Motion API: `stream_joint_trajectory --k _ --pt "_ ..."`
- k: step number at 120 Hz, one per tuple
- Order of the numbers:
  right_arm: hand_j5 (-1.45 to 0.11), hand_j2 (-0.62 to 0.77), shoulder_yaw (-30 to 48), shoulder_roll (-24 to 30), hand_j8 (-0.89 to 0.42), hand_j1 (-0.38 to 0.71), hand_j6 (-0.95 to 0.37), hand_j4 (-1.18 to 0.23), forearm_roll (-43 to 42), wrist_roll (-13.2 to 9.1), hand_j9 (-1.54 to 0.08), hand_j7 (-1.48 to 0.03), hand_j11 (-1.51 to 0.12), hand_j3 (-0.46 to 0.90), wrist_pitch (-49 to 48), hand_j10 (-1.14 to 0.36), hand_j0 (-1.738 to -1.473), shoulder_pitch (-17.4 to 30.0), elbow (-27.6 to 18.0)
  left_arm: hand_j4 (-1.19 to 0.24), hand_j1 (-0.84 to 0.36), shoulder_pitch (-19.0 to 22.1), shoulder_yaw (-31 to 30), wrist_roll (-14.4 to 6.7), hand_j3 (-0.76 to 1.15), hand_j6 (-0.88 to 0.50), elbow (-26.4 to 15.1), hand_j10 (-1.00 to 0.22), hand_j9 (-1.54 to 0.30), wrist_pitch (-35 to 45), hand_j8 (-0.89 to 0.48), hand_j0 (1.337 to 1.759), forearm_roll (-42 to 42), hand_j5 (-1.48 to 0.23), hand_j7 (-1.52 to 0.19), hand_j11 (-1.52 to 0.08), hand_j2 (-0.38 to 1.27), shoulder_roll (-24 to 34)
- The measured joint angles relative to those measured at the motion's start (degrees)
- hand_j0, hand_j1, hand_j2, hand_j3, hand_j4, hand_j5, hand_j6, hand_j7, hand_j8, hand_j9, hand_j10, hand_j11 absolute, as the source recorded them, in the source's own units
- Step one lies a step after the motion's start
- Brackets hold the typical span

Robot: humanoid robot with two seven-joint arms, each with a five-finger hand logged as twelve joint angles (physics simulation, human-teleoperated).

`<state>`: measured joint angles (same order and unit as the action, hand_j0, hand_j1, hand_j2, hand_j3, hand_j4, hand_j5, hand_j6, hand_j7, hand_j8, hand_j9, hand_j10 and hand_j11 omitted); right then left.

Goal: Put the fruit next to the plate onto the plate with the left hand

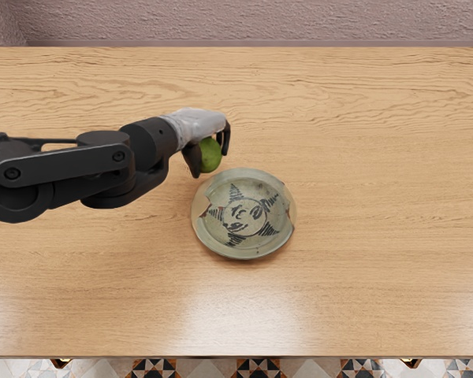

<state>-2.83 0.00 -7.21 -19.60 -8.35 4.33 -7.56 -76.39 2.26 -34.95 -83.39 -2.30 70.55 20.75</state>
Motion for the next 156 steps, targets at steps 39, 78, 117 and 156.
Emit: stream_joint_trajectory --k 39,78,117,156 --pt "0.0 0.0 0.0 0.0 0.0 -0.35 0.0 0.0 0.0 0.0 0.0 0.0 0.0 0.0 0.0 0.0 -1.658 0.0 0.0 -0.6 -0.24 0.1 0.1 0.0 0.0 -0.3 -3.6 -0.58 -0.91 -0.1 -0.24 1.655 -0.4 -1.0 -0.9 -0.9 0.33 -0.5" --pt "0.0 0.0 0.0 0.0 0.0 -0.35 0.0 0.0 0.0 0.0 0.0 0.0 0.0 0.0 0.0 0.0 -1.658 0.0 0.0 -0.61 -0.26 1.8 -0.2 0.0 0.0 -0.3 -6.0 -0.58 -0.9 -0.1 -0.25 1.655 -0.9 -0.99 -0.9 -0.9 0.34 -1.5" --pt "0.0 0.0 0.0 0.0 0.0 -0.35 0.0 0.0 0.0 0.0 0.0 0.0 0.0 0.0 0.0 0.0 -1.658 0.0 0.0 -0.62 -0.23 3.4 -0.5 -0.1 0.0 -0.31 -6.2 -0.6 -0.92 -0.9 -0.27 1.655 -1.1 -0.96 -0.93 -0.89 0.36 -2.2" --pt "0.0 0.0 0.0 0.0 0.0 -0.35 0.0 0.0 0.0 0.0 0.0 0.0 0.0 0.0 0.0 0.0 -1.658 0.0 0.0 -0.41 -0.08 3.4 -0.2 -0.1 0.0 -0.31 -6.3 -0.42 -0.56 -0.8 -0.29 1.657 -0.8 -0.58 -0.57 -0.55 0.16 -2.2"
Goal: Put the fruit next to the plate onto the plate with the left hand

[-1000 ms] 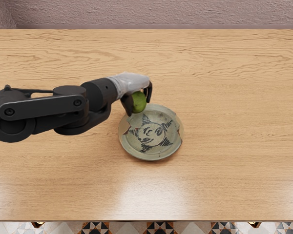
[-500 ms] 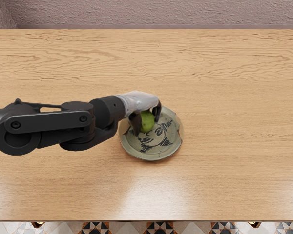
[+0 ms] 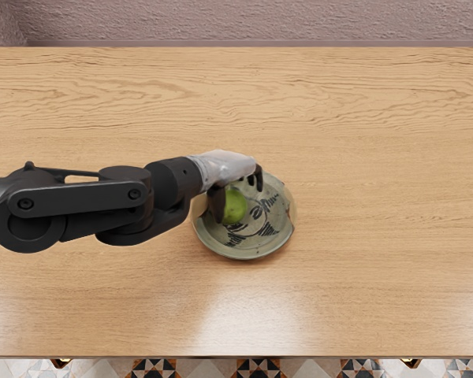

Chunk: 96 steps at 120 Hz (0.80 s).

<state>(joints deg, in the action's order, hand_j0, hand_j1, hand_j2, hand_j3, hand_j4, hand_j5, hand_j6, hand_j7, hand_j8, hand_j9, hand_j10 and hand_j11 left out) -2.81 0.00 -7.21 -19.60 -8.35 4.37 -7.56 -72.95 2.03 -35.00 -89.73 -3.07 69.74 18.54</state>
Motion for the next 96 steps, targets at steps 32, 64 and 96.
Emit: stream_joint_trajectory --k 32,64,96 --pt "0.0 0.0 0.0 0.0 0.0 -0.35 0.0 0.0 0.0 0.0 0.0 0.0 0.0 0.0 0.0 0.0 -1.658 0.0 0.0 -0.23 0.1 -1.4 0.9 0.0 0.0 -0.2 -0.3 -0.23 -0.3 0.0 -0.2 1.658 -2.7 -0.31 -0.3 -0.3 0.07 0.8" --pt "0.0 0.0 -0.1 0.0 0.0 -0.35 0.0 0.0 0.0 0.0 0.0 0.0 0.0 0.0 0.0 0.0 -1.658 0.0 0.0 -0.08 0.26 -0.7 13.6 0.0 0.0 -0.08 -1.2 -0.08 -0.11 -8.1 -0.07 1.658 -21.0 -0.11 -0.11 -0.11 0.02 11.0" --pt "0.0 0.0 -0.1 0.0 0.0 -0.35 0.0 0.0 0.0 0.0 0.0 0.0 0.0 0.0 0.0 0.0 -1.658 0.0 0.0 -0.04 0.31 0.3 23.0 0.0 0.0 -0.03 -0.9 -0.04 -0.05 -27.3 -0.03 1.658 -56.1 -0.05 -0.05 -0.04 0.01 23.2"
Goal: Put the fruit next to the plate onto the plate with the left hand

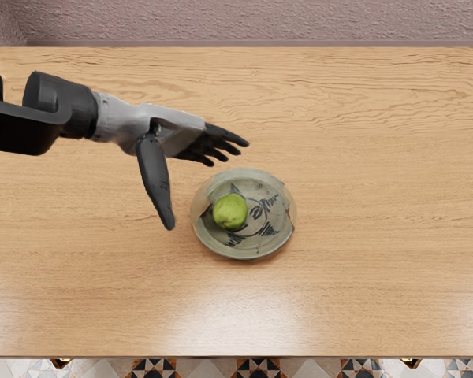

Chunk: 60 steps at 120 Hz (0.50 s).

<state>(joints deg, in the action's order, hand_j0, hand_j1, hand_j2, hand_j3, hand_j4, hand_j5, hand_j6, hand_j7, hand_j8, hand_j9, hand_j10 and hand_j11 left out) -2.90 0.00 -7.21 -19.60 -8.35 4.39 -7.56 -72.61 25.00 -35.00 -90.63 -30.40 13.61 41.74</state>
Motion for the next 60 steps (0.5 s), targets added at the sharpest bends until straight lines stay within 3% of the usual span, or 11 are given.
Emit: stream_joint_trajectory --k 28,44,60 --pt "0.0 0.0 0.0 0.0 0.0 -0.35 0.0 0.0 0.0 0.0 0.0 0.0 0.0 0.0 0.0 0.0 -1.658 0.0 0.0 -0.02 0.32 1.5 1.5 0.0 0.0 -0.02 0.6 -0.02 -0.03 -4.1 -0.02 1.658 -15.5 -0.03 -0.03 -0.03 0.01 10.8" --pt "0.0 0.0 0.0 0.0 0.0 -0.35 0.0 0.0 0.0 0.0 0.0 0.0 0.0 0.0 0.0 0.0 -1.658 0.0 -0.1 -0.02 0.33 2.6 1.6 0.0 0.0 -0.02 0.6 -0.02 -0.02 -4.5 -0.02 1.658 -18.9 -0.02 -0.02 -0.02 0.0 15.6" --pt "0.0 0.0 0.0 0.0 0.0 -0.35 0.0 0.0 0.0 0.0 0.0 0.0 0.0 0.0 0.0 0.0 -1.658 0.0 -0.1 -0.02 0.33 2.7 1.6 0.0 0.0 -0.02 0.6 -0.02 -0.02 -4.6 -0.02 1.658 -20.2 -0.02 -0.02 -0.02 0.0 16.2"
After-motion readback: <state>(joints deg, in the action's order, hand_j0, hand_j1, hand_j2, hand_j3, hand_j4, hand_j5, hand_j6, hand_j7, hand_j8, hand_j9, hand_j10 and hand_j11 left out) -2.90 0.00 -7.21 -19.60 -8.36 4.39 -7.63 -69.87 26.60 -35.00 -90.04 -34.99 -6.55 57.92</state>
